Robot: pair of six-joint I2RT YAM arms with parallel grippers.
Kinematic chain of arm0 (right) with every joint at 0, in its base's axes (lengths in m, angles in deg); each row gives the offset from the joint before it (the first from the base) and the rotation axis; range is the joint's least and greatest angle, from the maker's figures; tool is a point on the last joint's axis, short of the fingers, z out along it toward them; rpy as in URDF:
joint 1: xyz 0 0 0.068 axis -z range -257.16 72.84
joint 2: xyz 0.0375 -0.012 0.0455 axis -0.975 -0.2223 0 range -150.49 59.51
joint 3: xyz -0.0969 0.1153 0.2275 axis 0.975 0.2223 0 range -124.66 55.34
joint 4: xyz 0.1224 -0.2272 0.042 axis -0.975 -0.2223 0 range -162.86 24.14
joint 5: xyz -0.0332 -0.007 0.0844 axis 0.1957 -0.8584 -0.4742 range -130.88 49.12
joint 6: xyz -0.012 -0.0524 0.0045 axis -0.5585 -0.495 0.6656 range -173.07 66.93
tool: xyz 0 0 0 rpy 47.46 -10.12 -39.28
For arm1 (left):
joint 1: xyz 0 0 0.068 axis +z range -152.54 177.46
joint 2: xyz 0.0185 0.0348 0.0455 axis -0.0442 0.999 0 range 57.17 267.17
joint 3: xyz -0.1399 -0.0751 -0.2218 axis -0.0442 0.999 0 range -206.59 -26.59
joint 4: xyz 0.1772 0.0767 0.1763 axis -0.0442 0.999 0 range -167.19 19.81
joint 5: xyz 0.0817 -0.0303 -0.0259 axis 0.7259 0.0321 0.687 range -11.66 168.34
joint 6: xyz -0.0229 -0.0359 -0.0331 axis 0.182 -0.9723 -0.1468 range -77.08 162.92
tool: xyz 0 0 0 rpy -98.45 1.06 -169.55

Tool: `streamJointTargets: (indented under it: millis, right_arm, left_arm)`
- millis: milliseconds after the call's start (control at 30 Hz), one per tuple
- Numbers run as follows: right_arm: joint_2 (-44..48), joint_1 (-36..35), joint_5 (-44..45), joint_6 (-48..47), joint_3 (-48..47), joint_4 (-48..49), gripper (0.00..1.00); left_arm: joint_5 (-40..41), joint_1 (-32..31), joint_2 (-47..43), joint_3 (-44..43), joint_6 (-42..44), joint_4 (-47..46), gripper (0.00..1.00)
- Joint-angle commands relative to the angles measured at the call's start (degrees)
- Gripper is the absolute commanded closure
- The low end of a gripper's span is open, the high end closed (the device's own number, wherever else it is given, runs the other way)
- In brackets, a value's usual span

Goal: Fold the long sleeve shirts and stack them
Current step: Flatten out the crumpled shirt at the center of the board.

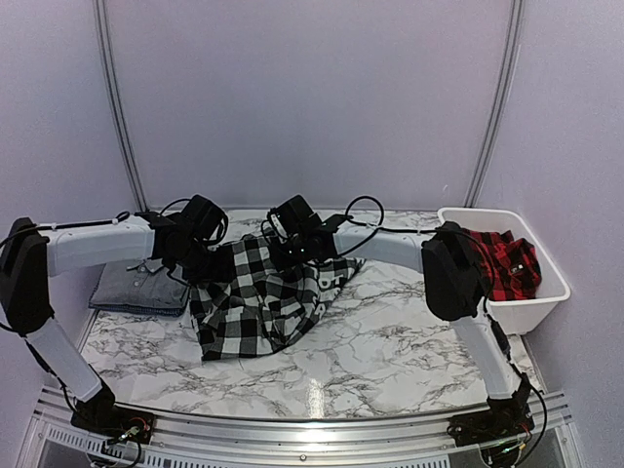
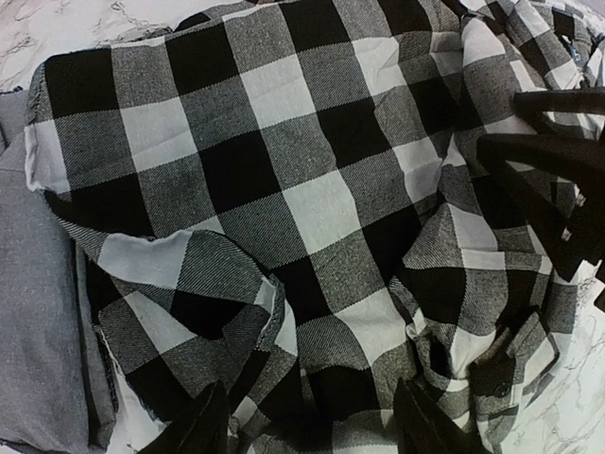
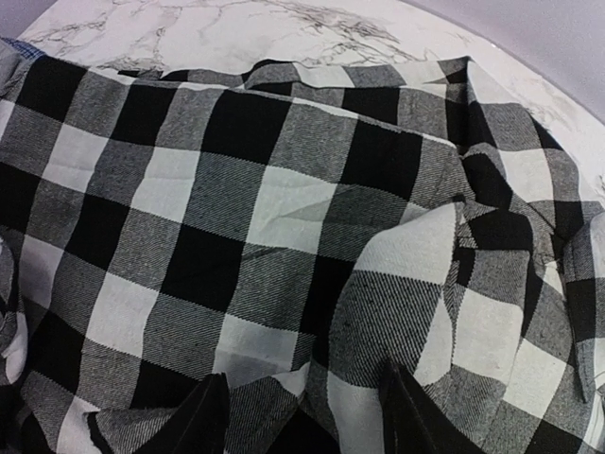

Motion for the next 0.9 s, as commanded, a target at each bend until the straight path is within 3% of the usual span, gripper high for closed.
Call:
streamJointTargets:
  millis: [0, 233, 400, 633, 867]
  right_arm:
    - [-1.0, 0.62, 3.65, 0.31, -5.76, -3.14, 0.5]
    - [-1.99, 2.84, 1.88, 2.05, -5.87, -2.18, 0.46]
    - [-4.57, 3.56, -2.74, 2.27, -9.13, -1.92, 0.43]
    - [-5.76, 4.27, -7.22, 3.39, -10.17, -0.56, 0.57]
    - [-5.63, 4.91, -8.13, 4.01, -10.64, -1.03, 0.86]
  left_arm:
    - [2.36, 0.14, 3.13, -1.25, 1.14, -0.08, 0.38]
    - [3.2, 1.13, 4.82, 0.4, 0.44, -1.81, 0.27]
    - [2.64, 1.53, 6.94, 0.16, 0.37, -2.58, 0.25]
    - [1.81, 2.2, 8.0, 0.23, 0.43, -3.52, 0.25]
    - [1.58, 2.98, 8.57, 0.76, 0.78, -4.15, 0.26]
